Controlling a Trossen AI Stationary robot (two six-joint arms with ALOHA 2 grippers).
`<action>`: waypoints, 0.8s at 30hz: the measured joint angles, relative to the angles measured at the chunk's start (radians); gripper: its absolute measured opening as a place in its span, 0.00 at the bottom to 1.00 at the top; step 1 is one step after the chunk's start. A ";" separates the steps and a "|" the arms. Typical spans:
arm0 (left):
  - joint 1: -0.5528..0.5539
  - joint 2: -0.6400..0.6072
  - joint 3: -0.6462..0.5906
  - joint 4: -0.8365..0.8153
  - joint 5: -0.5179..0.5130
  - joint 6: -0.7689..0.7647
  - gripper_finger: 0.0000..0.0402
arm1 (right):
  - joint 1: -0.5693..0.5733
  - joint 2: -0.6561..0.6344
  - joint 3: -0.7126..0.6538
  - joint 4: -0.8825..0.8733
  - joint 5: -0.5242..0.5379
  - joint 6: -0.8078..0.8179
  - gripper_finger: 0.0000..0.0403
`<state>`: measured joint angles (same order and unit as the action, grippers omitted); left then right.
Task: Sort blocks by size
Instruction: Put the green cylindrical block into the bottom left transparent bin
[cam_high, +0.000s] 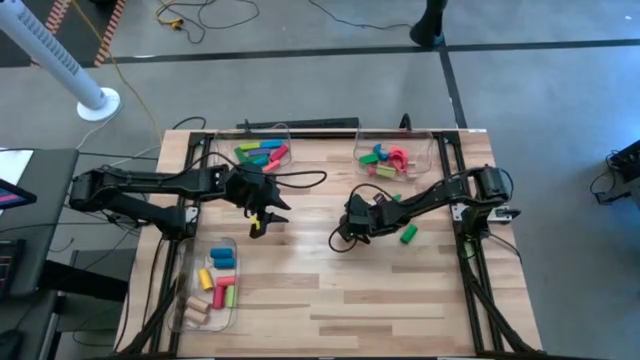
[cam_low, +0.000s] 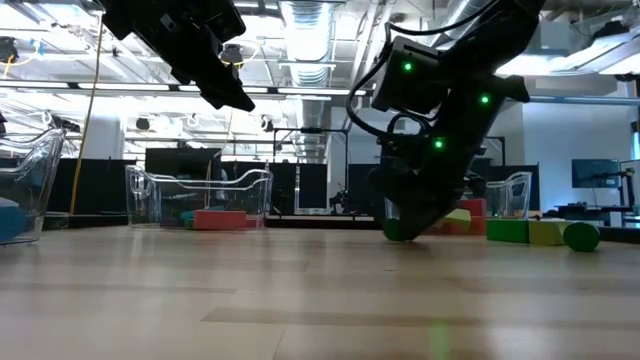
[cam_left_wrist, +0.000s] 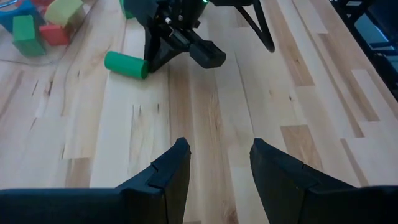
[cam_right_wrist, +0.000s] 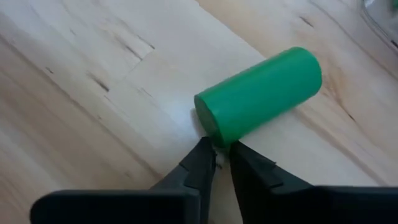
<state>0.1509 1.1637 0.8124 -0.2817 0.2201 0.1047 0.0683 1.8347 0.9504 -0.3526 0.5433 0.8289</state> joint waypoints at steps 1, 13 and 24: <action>0.000 0.000 0.000 0.000 0.000 0.000 0.39 | 0.003 0.000 0.000 -0.005 -0.006 0.000 0.21; 0.000 0.000 0.000 -0.016 0.000 -0.004 0.39 | 0.077 -0.164 -0.002 -0.171 -0.024 -0.176 0.23; 0.000 0.000 0.000 -0.015 0.001 0.007 0.39 | 0.029 -0.280 -0.001 -0.197 -0.145 -0.636 0.55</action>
<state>0.1509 1.1637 0.8124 -0.2970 0.2207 0.1116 0.0970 1.5550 0.9497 -0.5499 0.3982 0.1934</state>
